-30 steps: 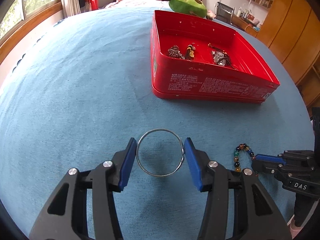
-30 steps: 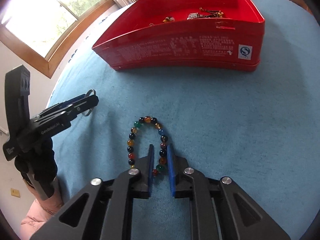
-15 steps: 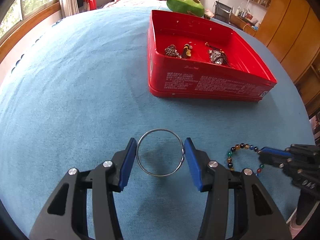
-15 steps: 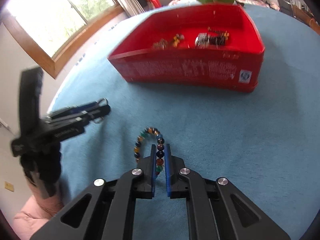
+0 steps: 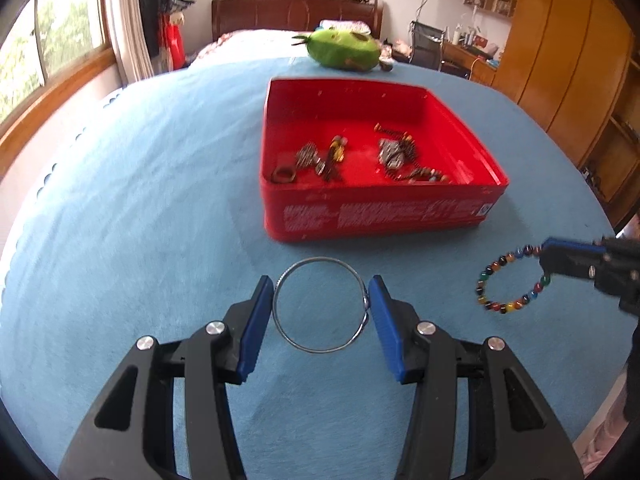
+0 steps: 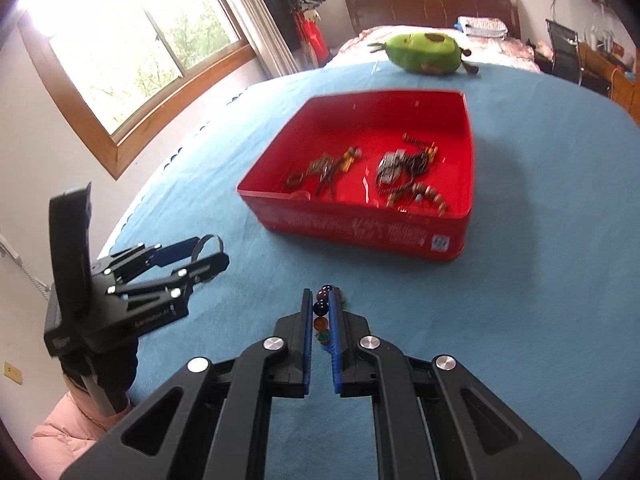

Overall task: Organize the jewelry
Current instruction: 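Lower the key ring into the tin with the left tool while the right tool drops the bracelet in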

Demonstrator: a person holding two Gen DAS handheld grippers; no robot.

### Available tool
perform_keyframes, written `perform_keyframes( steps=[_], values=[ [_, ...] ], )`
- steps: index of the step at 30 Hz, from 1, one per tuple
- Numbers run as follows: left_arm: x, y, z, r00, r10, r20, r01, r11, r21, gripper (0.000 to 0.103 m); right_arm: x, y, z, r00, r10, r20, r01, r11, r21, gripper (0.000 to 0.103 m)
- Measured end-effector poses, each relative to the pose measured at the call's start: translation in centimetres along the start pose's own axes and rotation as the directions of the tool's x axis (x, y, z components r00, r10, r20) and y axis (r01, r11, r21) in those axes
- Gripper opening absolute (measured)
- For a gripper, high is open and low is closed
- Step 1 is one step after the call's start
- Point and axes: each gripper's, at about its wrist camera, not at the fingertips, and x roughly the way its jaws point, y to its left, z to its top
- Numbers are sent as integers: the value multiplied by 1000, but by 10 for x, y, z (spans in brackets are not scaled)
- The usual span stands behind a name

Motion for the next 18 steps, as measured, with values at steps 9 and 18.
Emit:
perform_keyframes(
  steps=[9,18],
  values=[
    [-9,-25,31,999,0,42,-3,998,56,48,-29,-3,50,997,-2,75,3,1000,-22,7],
    [10,-35,94,997,-16,71,12,999,49,48,-9,-22,106,994,6,106,-7,1000,11,7]
  ],
)
